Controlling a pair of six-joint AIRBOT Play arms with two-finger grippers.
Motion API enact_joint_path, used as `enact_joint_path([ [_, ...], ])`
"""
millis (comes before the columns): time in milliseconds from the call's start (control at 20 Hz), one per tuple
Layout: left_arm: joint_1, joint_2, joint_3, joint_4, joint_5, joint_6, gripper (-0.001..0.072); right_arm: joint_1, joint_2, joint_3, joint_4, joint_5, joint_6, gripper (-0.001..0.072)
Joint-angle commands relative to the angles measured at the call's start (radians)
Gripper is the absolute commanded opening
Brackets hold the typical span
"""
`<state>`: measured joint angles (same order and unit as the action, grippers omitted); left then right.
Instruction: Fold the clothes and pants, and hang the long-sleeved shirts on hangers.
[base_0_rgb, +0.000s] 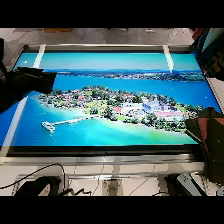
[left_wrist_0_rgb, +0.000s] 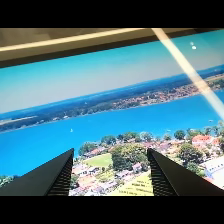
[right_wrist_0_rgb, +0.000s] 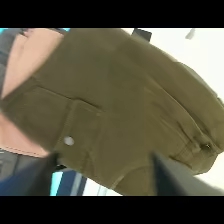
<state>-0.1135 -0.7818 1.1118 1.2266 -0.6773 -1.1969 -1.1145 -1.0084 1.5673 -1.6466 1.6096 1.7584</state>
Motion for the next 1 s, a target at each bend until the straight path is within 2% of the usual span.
enact_joint_path([
  [0, 0.001, 0.001, 0.000, 0.000, 0.000, 0.000, 0.0500, -0.014, -0.008, 0.000, 0.122, -0.024, 0.010, 0.0185],
  [50, 0.001, 0.001, 0.000, 0.000, 0.000, 0.000, 0.0500, -0.007, -0.013, -0.006, 0.200, -0.027, 0.004, 0.0052],
  [200, 0.001, 0.001, 0.000, 0.000, 0.000, 0.000, 0.0500, 0.119, -0.015, -0.061, 0.322, -0.034, -0.058, 0.0051],
  [400, 0.001, 0.001, 0.000, 0.000, 0.000, 0.000, 0.0500, 0.500, -0.033, -0.145, 0.253, -0.119, -0.145, 0.0051],
  [700, 0.001, 0.001, 0.000, 0.000, 0.001, 0.000, 0.0500, 1.064, -0.042, -0.210, 0.229, -0.404, -0.484, 0.0052],
  [800, 0.001, 0.001, 0.000, 0.000, 0.001, 0.000, 0.0500, 1.158, -0.042, -0.212, 0.211, -0.480, -0.531, 0.0052],
  [950, 0.001, 0.001, 0.000, 0.000, 0.001, 0.000, 0.0500, 1.192, -0.042, -0.212, 0.195, -0.532, -0.531, 0.0052],
])
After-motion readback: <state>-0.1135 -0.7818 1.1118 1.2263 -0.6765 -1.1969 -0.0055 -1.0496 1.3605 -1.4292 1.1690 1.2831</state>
